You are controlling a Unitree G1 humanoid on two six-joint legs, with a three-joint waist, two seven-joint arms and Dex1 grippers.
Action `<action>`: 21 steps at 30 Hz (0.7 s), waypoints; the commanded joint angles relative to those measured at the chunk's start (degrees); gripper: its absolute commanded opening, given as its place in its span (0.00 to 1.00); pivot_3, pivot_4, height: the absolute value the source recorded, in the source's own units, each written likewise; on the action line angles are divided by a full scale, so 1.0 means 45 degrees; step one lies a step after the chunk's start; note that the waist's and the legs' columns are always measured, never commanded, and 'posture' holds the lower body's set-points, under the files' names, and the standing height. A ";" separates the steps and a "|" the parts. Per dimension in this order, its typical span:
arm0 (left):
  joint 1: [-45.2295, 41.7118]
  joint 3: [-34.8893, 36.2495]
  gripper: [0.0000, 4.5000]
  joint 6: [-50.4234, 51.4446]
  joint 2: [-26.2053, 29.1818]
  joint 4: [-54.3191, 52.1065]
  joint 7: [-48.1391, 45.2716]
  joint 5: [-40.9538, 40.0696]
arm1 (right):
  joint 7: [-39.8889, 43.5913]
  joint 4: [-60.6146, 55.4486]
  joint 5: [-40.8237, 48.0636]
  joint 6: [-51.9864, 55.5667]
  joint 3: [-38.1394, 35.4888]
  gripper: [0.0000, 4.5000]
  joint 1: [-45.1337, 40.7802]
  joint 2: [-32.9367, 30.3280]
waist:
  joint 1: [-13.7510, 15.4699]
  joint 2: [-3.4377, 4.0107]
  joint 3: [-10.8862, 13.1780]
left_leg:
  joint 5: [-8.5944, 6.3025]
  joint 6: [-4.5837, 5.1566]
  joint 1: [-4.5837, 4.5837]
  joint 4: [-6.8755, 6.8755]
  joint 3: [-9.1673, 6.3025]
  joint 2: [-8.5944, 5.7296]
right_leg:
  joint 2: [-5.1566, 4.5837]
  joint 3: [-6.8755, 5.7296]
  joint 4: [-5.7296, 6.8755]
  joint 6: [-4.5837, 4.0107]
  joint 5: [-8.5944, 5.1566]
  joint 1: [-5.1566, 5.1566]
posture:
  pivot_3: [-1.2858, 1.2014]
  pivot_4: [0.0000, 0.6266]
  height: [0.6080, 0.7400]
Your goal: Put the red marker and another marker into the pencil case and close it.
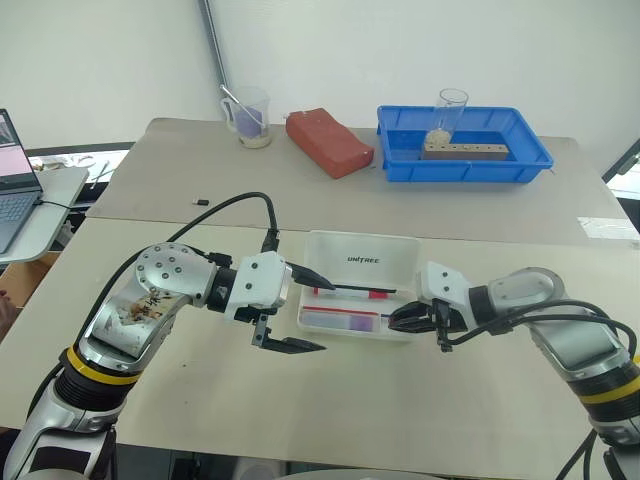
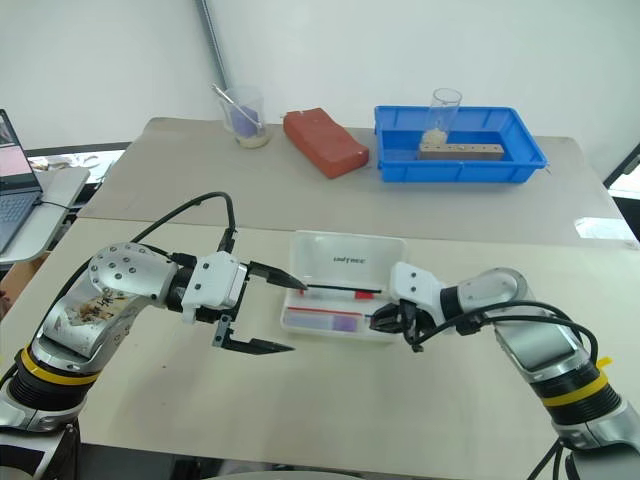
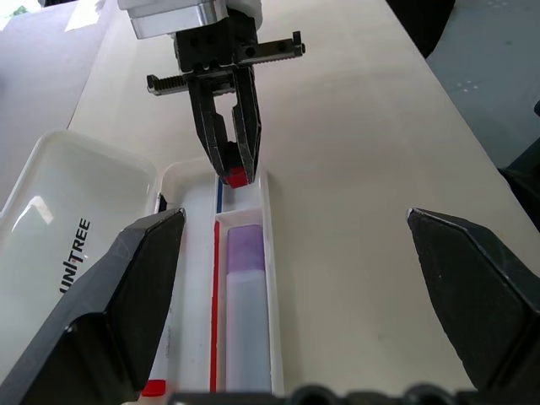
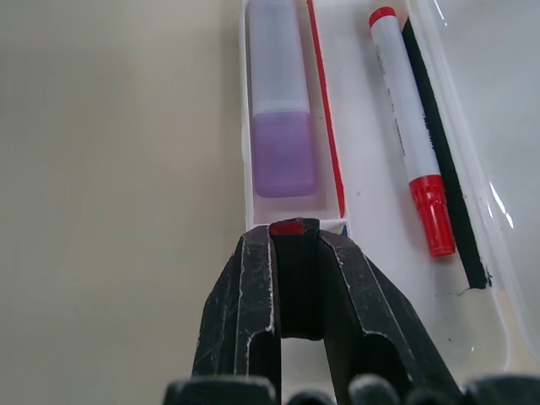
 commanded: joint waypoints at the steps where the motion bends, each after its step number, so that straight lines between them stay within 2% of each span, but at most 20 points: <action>1: -0.0236 0.0140 1.00 -0.0021 0.0026 -0.0261 0.0076 -0.0168 | 0.0263 0.0002 -0.0083 -0.0404 -0.0096 0.06 -0.0237 -0.0017 | -0.0004 0.0000 0.0000 | 0.0000 0.0000 0.0000 0.0002 0.0000 0.0000 | -0.0001 0.0000 -0.0001 0.0000 0.0000 0.0000 | 0.52 0.24 1.00; 3: -0.0282 0.0087 1.00 0.0000 -0.0019 -0.0267 0.0134 -0.0129 | 0.0305 0.0036 -0.0131 -0.0451 -0.0106 0.30 -0.0204 -0.0016 | -0.0006 0.0001 -0.0001 | 0.0000 0.0000 0.0001 0.0000 0.0000 0.0000 | 0.0000 0.0000 0.0000 0.0000 0.0000 0.0000 | 0.52 0.24 1.00; 12: -0.0408 0.0007 1.00 -0.0002 -0.0065 -0.0170 0.0148 -0.0150 | 0.0334 -0.0193 0.0020 -0.0108 -0.0445 0.97 -0.0258 -0.0105 | -0.0019 0.0001 0.0000 | 0.0000 0.0000 -0.0001 -0.0001 0.0000 0.0000 | 0.0000 0.0001 0.0001 0.0000 0.0000 0.0002 | 0.52 0.24 1.00; 13: -0.0417 0.0042 1.00 -0.0001 -0.0021 -0.0107 0.0112 -0.0154 | 0.0328 -0.0382 0.0184 0.0078 -0.0597 0.99 -0.0233 -0.0156 | -0.0020 0.0001 0.0000 | 0.0000 0.0000 -0.0002 -0.0002 0.0000 0.0000 | 0.0000 0.0001 0.0001 0.0000 0.0000 0.0003 | 0.52 0.24 1.00; 18: -0.0999 0.0670 1.00 -0.0277 0.0219 0.1853 0.0198 0.0221 | -0.0451 -0.2343 0.2293 0.2595 -0.2606 0.99 -0.0008 -0.0265 | -0.0012 0.0003 -0.0001 | 0.0000 0.0000 -0.0005 -0.0004 -0.0003 0.0001 | 0.0001 0.0001 0.0009 -0.0001 0.0001 0.0004 | 0.52 0.24 1.00; 21: -0.1719 0.1206 1.00 -0.0058 -0.0229 0.3554 0.1115 0.0291 | -0.1579 -0.3551 0.3470 0.4181 -0.3986 0.99 0.0150 -0.0056 | 0.0000 0.0000 0.0001 | 0.0000 0.0000 -0.0003 -0.0005 -0.0016 0.0001 | 0.0002 -0.0008 0.0005 -0.0001 0.0001 -0.0003 | 0.52 0.24 1.00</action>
